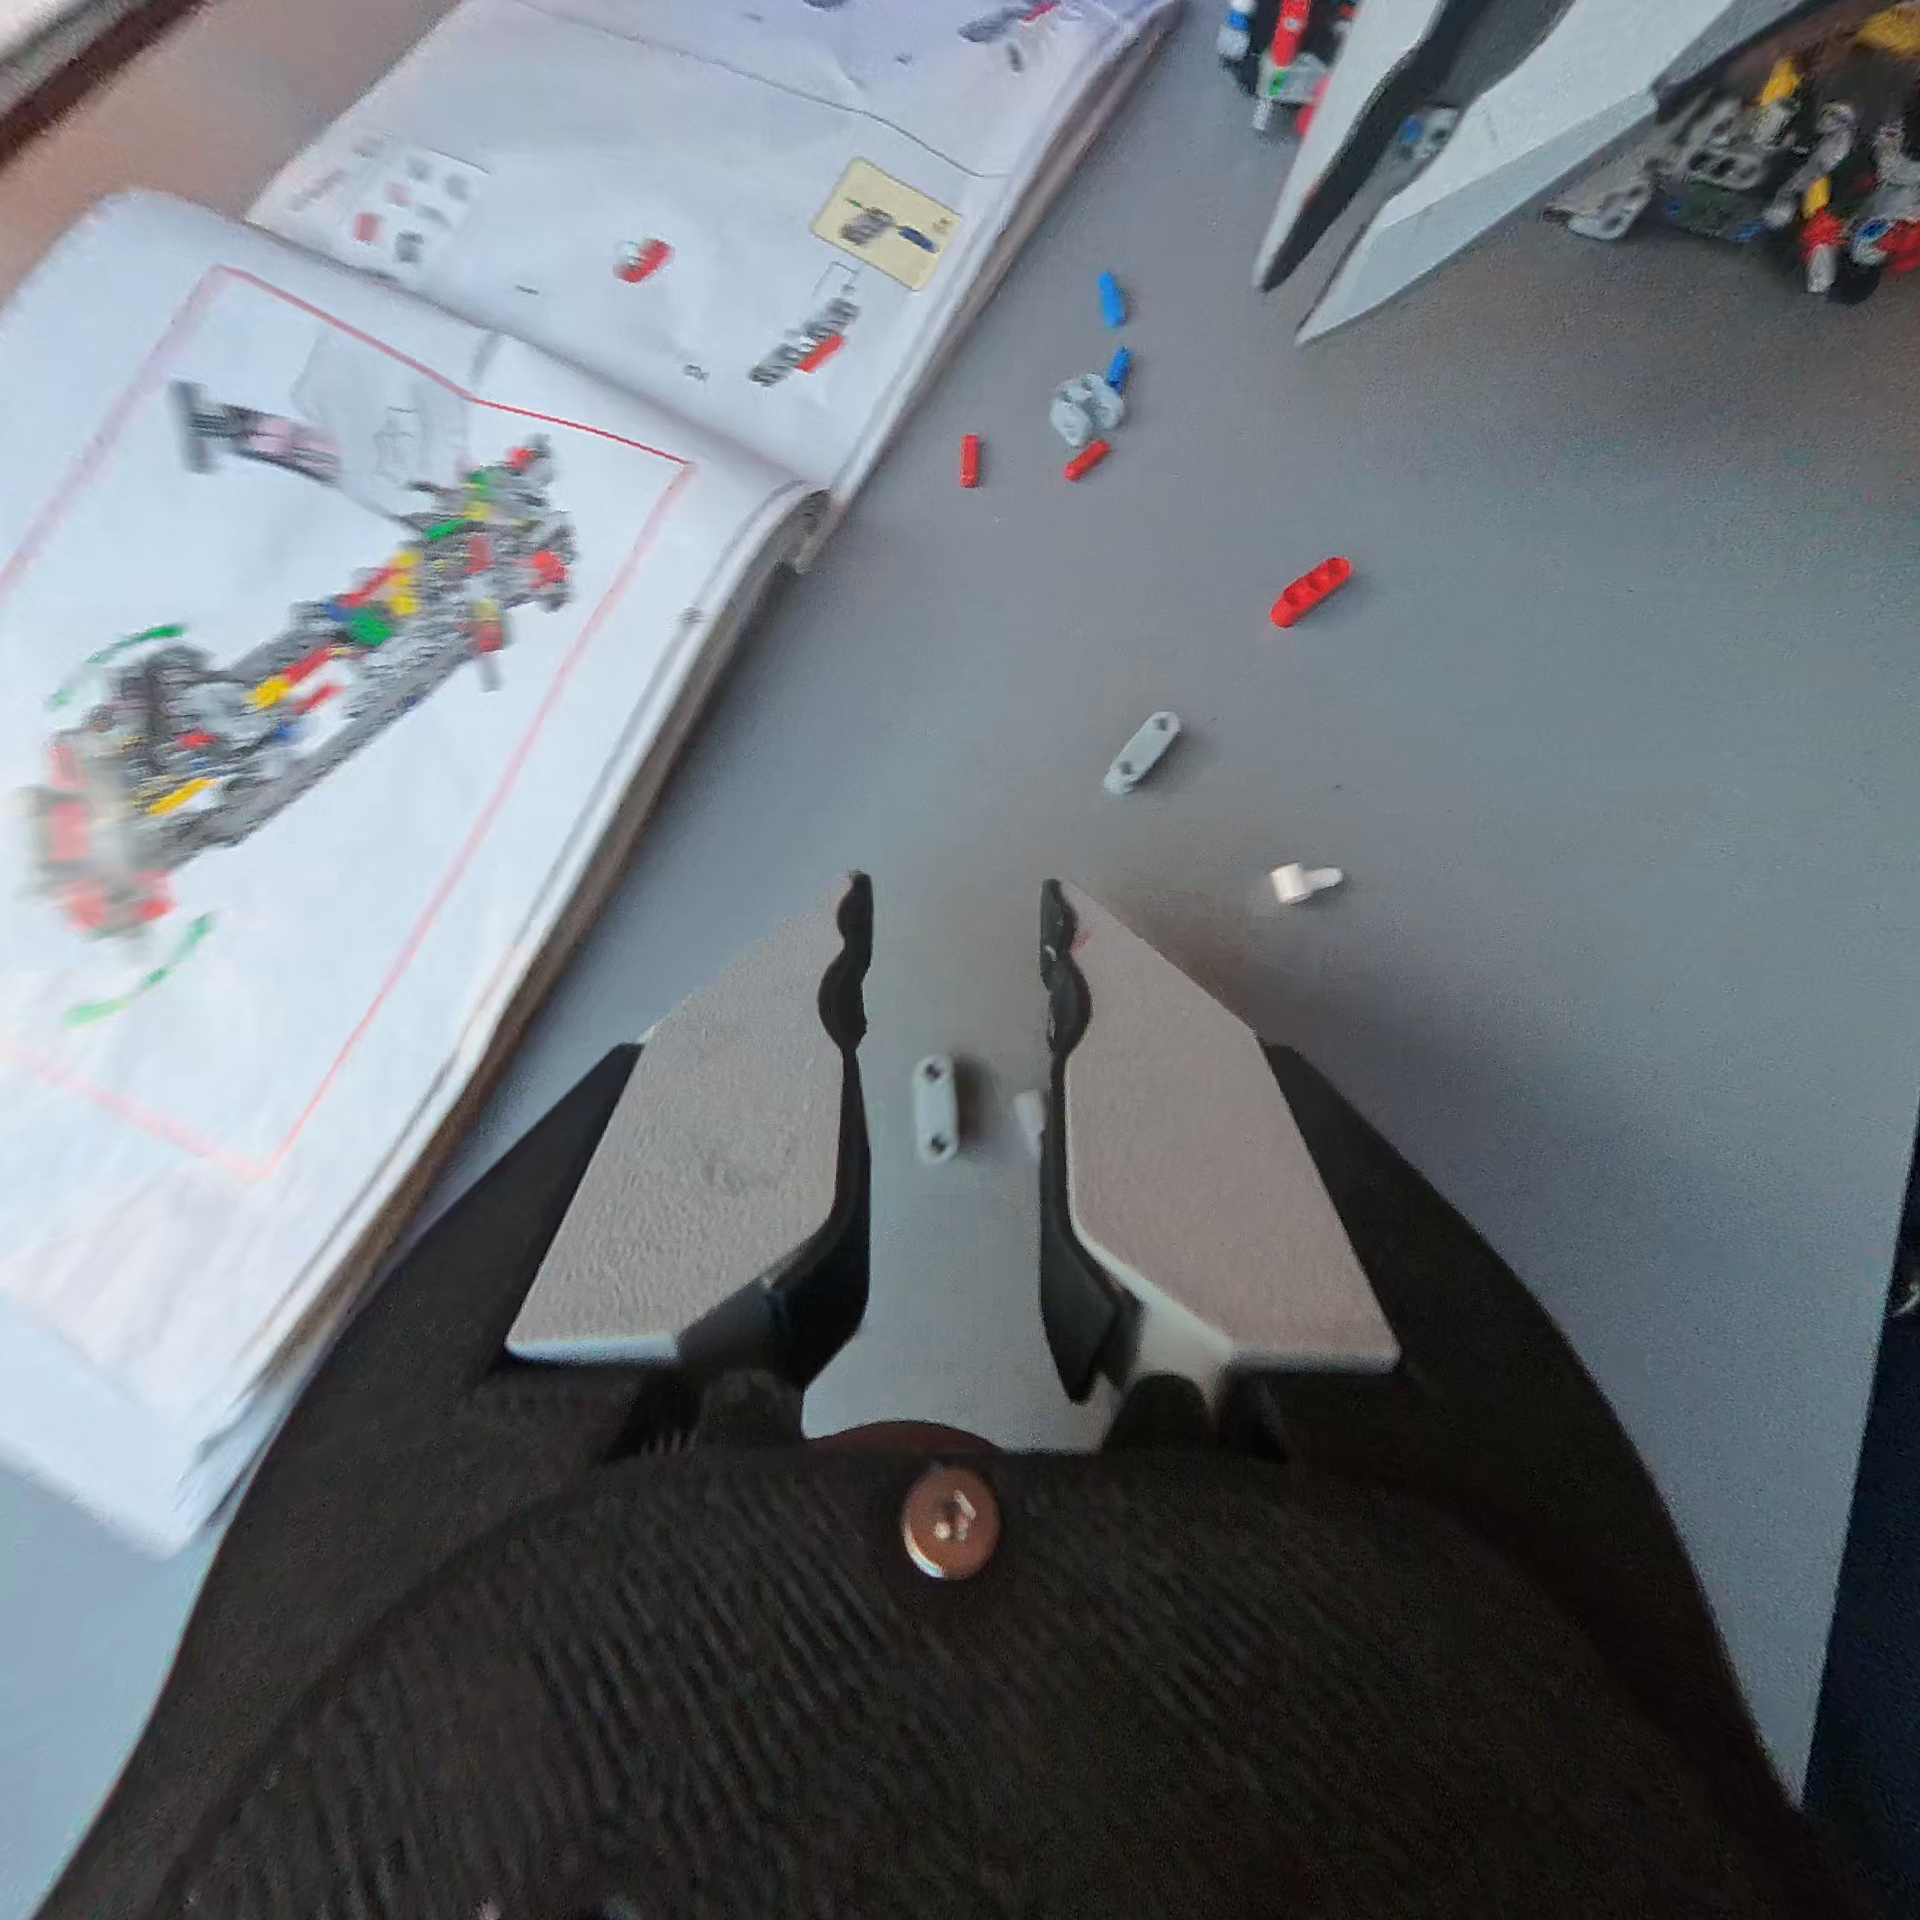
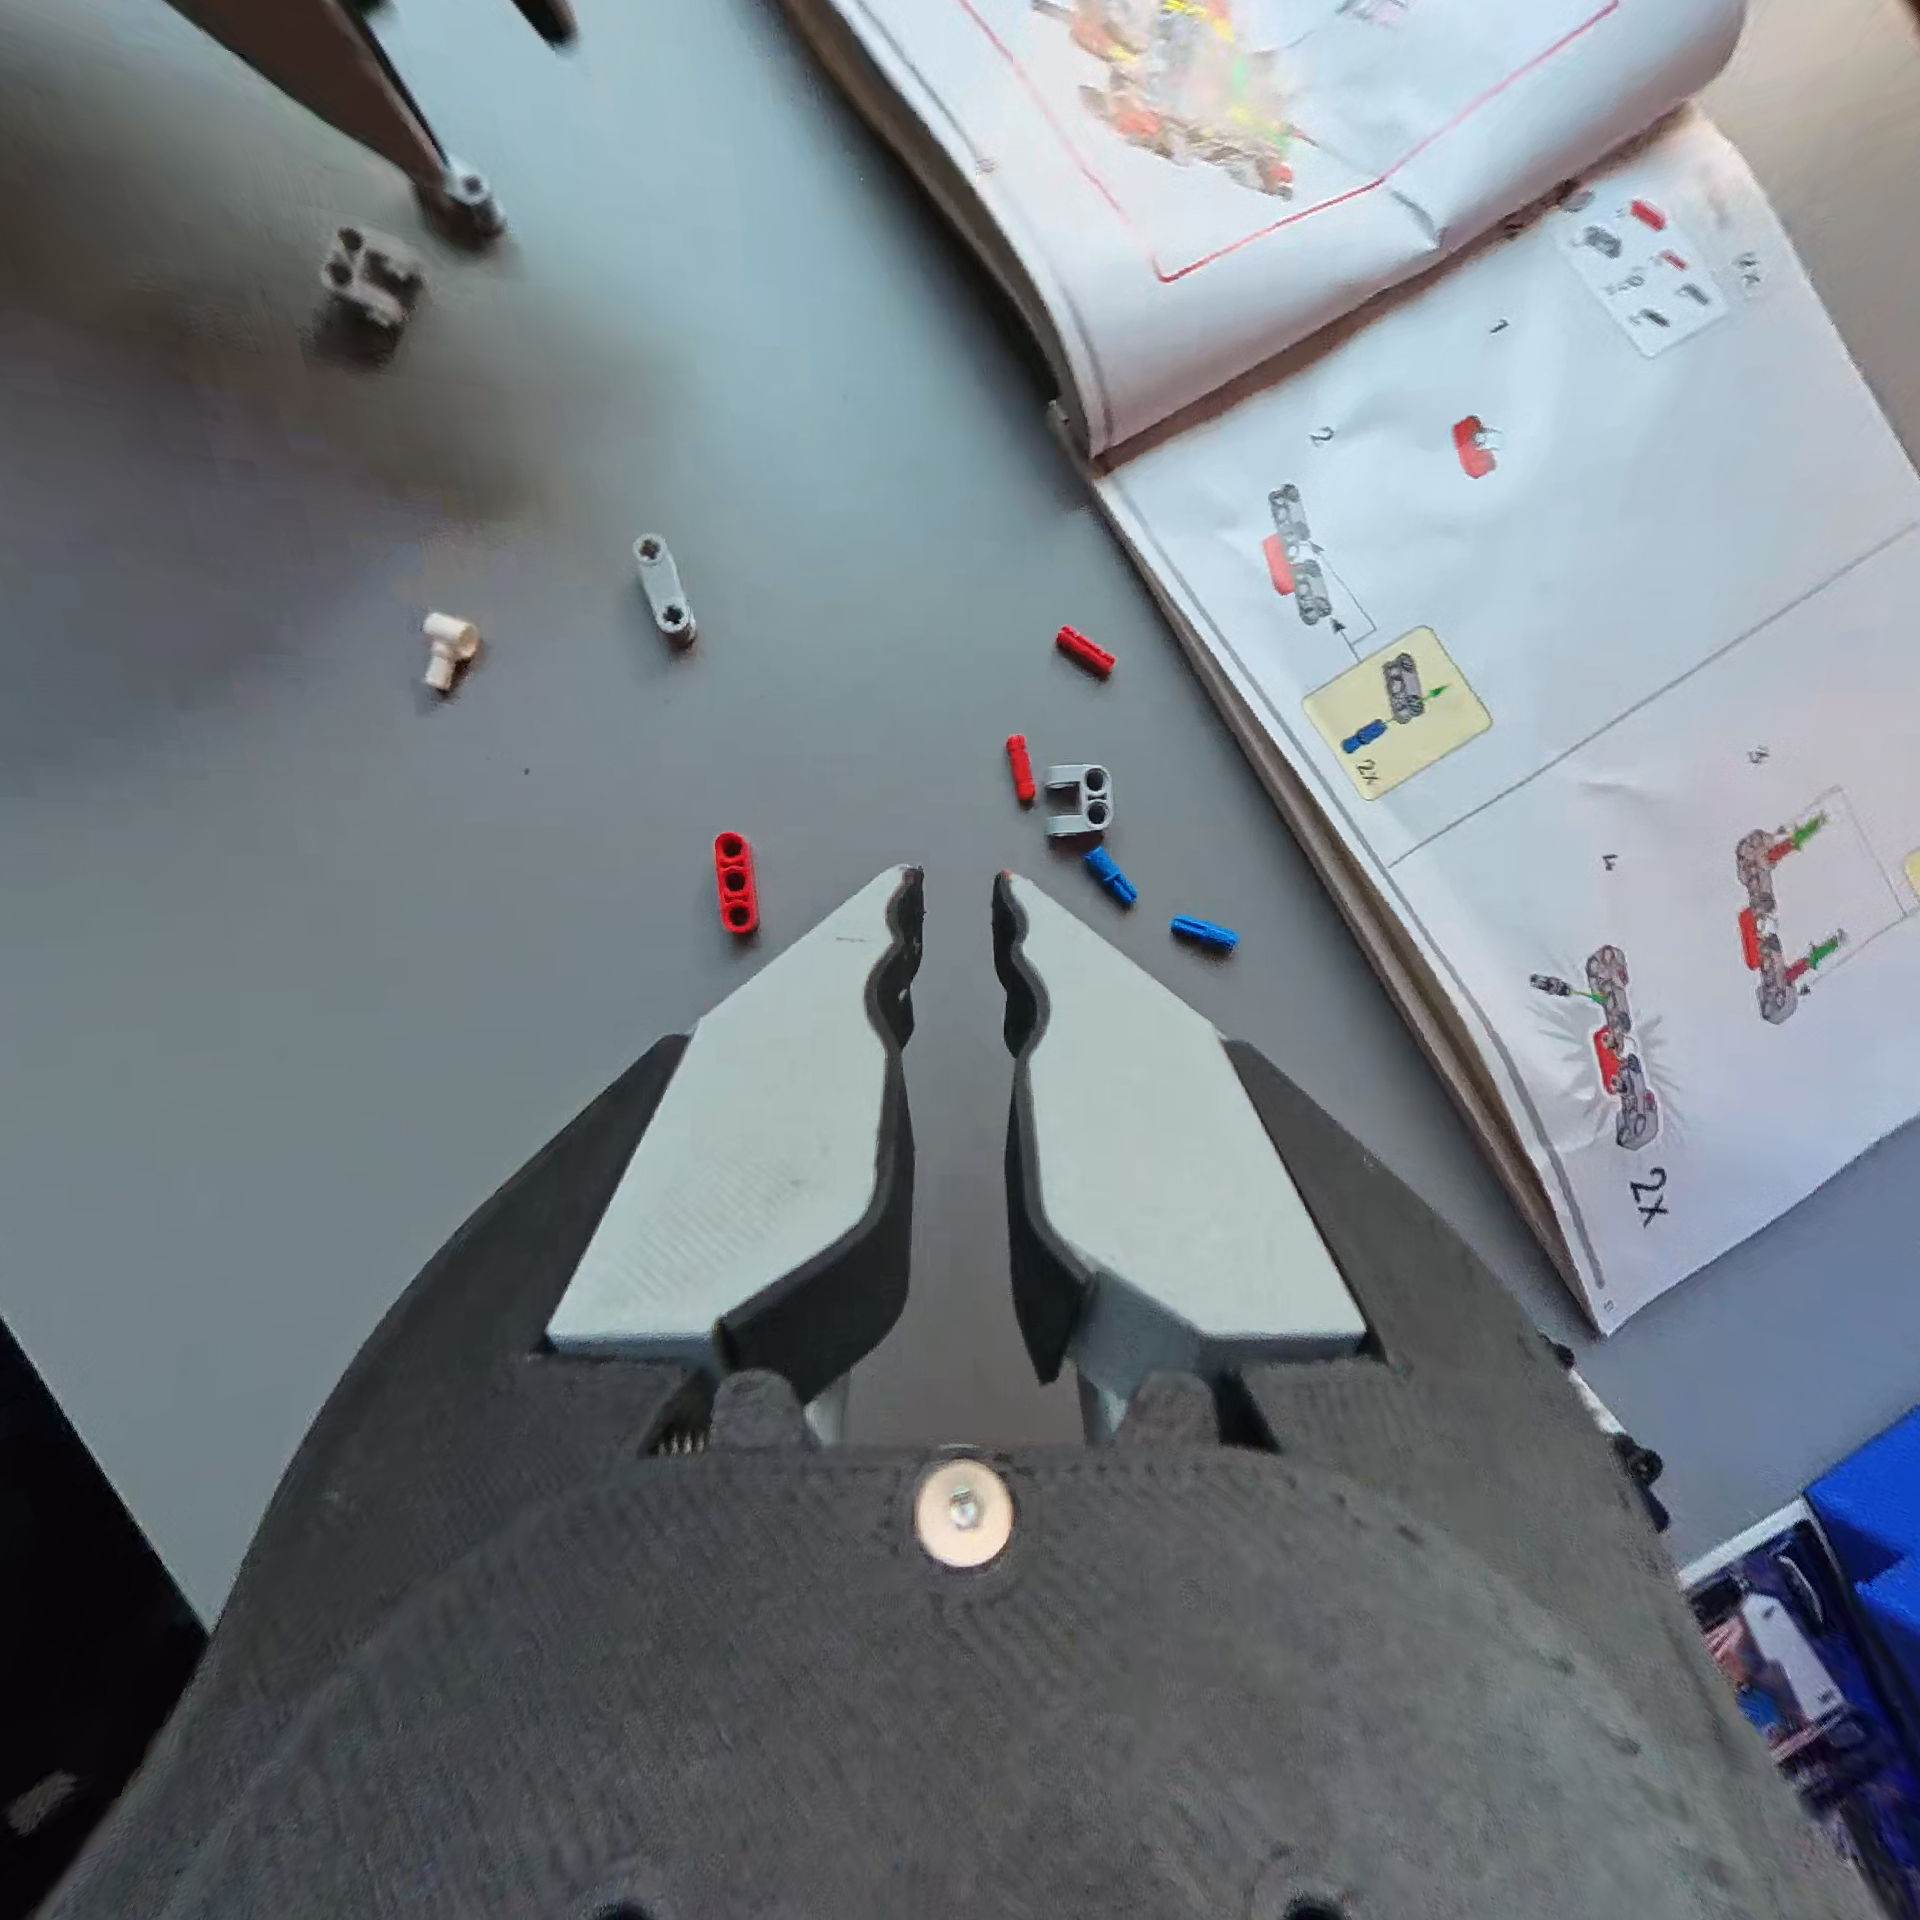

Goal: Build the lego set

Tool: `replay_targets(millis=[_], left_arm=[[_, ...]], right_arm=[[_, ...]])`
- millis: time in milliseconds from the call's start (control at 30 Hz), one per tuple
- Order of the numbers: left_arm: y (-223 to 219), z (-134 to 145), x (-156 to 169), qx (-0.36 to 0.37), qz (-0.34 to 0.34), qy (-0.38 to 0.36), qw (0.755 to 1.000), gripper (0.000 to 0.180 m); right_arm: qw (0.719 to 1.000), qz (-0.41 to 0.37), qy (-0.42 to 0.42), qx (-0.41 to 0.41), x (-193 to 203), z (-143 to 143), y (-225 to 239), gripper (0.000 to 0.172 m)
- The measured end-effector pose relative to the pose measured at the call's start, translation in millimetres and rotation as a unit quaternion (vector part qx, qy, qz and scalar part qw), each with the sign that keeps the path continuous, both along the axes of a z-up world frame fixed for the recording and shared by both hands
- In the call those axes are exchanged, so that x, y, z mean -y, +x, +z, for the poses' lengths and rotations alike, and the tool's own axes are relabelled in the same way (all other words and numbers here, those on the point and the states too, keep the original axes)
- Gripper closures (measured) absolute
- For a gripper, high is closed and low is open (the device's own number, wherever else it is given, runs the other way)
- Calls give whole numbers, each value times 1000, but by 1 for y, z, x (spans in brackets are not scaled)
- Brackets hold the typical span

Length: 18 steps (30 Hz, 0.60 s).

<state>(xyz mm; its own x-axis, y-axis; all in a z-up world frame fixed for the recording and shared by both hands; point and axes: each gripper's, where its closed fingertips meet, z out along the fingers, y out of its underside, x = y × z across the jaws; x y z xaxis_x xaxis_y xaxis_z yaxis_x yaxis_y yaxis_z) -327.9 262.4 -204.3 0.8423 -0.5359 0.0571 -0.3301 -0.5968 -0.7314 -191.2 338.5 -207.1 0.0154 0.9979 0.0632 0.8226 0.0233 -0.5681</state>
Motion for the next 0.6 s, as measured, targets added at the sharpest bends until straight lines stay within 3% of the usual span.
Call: replay_targets(millis=[100, 200, 333, 467, 567, 600], left_arm=[[-38, 28, 10, -3, 33, 23, 999, 151], [-30, 38, 40, 49, -17, -14, 999, 152], [-6, 12, 61, 16, -52, -45, 997, 151], [11, -16, 72, -12, -68, -70, 995, 151], [18, -23, 73, -8, -68, -72, 995, 152], [20, -22, 72, -7, -68, -66, 995, 152]], right_arm=[[1000, 4, -9, -23, 11, 7, -2, 163], [995, 52, -70, -54, 56, 6, -12, 164], [991, 67, -104, -50, 106, -16, -36, 162], [995, 36, -81, -50, 112, -30, -53, 160], [995, 40, -79, -40, 117, -38, -57, 156], [996, 36, -71, -45, 115, -40, -59, 162]])
